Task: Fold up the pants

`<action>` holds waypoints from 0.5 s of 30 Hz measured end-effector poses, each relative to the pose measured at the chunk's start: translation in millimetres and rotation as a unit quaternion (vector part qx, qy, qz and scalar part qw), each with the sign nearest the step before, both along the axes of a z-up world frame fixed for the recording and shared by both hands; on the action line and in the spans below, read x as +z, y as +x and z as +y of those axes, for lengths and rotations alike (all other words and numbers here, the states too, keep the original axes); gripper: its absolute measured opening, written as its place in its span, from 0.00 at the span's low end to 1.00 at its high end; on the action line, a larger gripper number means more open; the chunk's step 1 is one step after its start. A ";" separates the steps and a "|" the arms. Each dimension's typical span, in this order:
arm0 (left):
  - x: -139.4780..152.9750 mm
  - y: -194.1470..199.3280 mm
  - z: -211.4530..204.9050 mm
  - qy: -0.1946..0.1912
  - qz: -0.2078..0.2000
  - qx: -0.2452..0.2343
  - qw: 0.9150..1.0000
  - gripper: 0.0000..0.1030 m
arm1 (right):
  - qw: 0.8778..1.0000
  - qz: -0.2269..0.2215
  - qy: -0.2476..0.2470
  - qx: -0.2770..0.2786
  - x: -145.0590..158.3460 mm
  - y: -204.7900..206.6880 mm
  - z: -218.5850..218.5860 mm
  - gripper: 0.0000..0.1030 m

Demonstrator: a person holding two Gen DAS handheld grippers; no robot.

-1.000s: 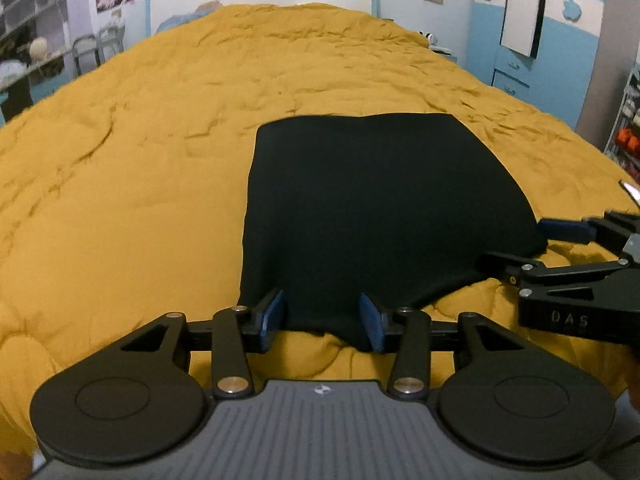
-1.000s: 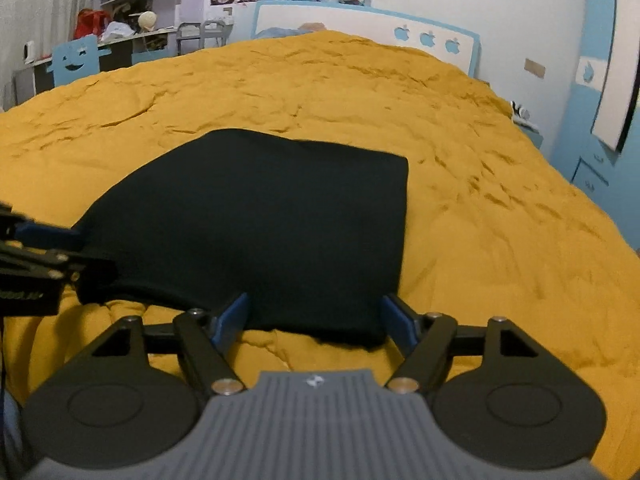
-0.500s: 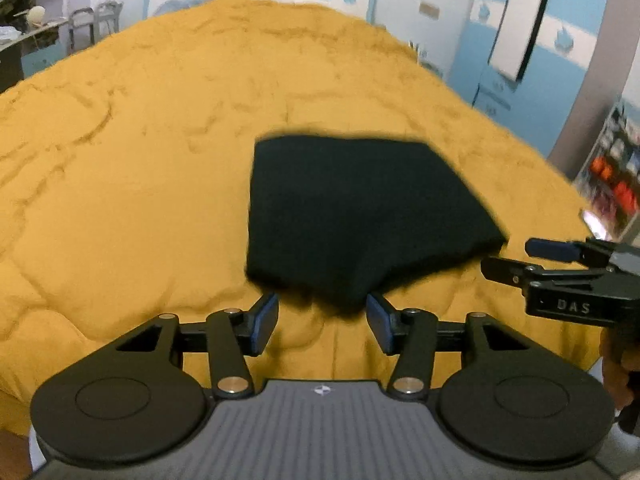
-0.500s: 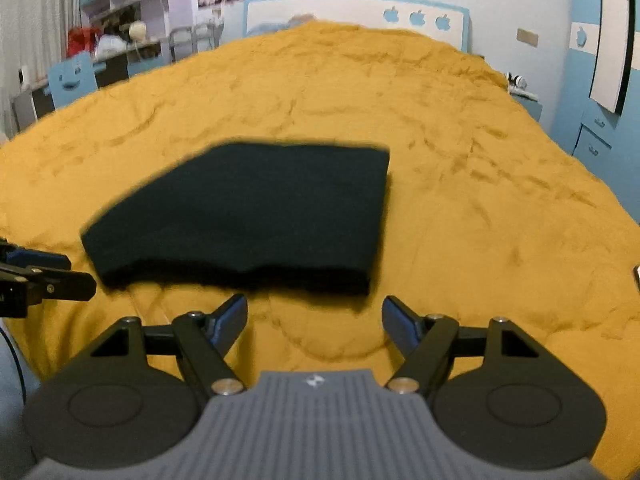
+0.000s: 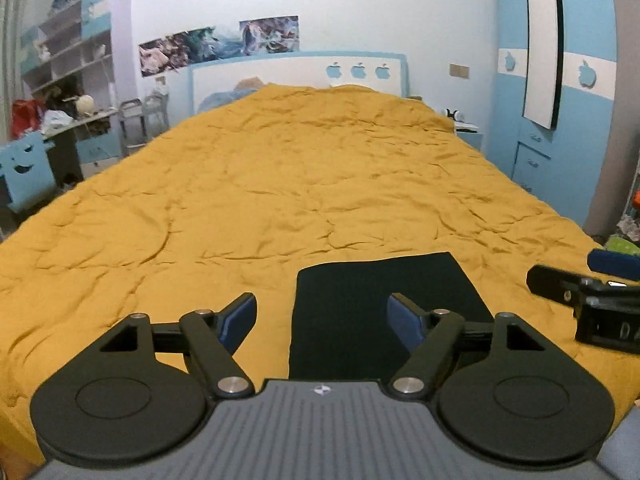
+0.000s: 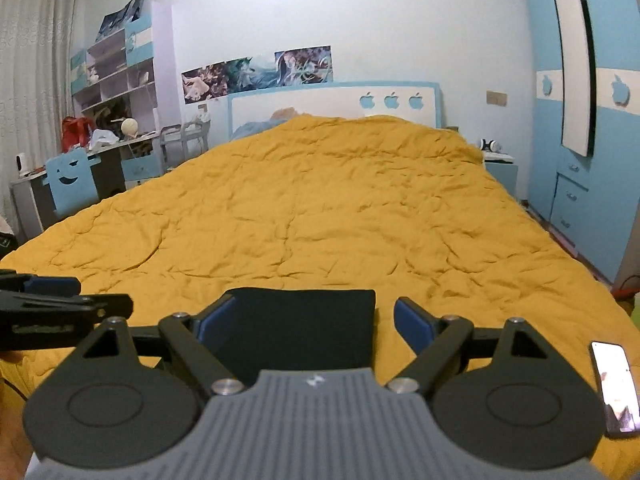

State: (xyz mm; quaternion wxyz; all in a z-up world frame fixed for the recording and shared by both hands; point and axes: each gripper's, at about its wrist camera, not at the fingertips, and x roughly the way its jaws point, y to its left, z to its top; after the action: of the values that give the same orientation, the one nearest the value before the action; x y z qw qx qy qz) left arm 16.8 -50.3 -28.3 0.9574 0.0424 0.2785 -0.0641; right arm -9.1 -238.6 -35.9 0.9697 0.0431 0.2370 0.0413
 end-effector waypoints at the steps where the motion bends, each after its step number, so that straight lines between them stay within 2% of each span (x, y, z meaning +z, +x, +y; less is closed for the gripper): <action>1: -0.8 -3.3 -2.5 0.002 -0.001 0.001 1.000 0.85 | 1.000 0.002 0.000 -0.002 -0.1 -5.5 2.7 0.80; 5: -5.0 -11.2 -6.9 0.011 0.005 0.002 1.000 0.85 | 1.000 0.013 0.002 -0.004 -10.0 -25.4 11.0 0.80; 15: -35.9 -30.1 -6.4 0.028 0.052 0.004 0.998 0.85 | 0.997 0.078 -0.002 0.017 -45.4 -49.4 23.7 0.80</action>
State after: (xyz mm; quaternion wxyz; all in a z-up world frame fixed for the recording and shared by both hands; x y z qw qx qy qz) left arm -13.3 -56.7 -64.2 0.9401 0.0648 0.3302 -0.0548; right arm -58.5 -214.9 -81.3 0.9475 0.0398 0.3128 0.0533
